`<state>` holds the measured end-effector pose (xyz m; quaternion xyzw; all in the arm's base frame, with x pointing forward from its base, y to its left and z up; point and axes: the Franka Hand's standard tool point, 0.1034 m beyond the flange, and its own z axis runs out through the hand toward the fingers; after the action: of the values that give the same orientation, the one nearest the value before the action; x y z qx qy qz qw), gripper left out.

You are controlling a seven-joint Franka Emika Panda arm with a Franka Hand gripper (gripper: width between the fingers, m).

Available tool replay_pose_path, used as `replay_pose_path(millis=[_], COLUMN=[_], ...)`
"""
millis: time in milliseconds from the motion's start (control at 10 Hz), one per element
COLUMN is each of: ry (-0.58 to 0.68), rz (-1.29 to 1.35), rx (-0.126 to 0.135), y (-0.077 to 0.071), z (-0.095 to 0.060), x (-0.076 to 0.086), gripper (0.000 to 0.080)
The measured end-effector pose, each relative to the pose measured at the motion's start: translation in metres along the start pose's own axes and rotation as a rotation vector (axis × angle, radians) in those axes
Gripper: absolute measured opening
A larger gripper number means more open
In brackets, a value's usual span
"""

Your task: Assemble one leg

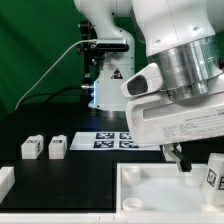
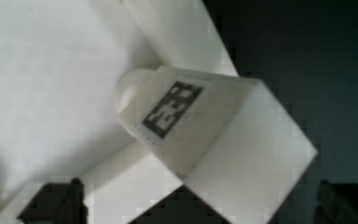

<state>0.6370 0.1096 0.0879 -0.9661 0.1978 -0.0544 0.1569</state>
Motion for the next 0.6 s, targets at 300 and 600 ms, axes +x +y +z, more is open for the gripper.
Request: replay_pose_path(millis=[300, 600], ry=[0.012, -0.001], rz=[-0.421, -0.575], rx=[-0.085, -0.09], y=[-0.013, -0.01], z=[0.005, 0.01], x=[-0.006, -0.009], gripper=[0.0649, 0.0649])
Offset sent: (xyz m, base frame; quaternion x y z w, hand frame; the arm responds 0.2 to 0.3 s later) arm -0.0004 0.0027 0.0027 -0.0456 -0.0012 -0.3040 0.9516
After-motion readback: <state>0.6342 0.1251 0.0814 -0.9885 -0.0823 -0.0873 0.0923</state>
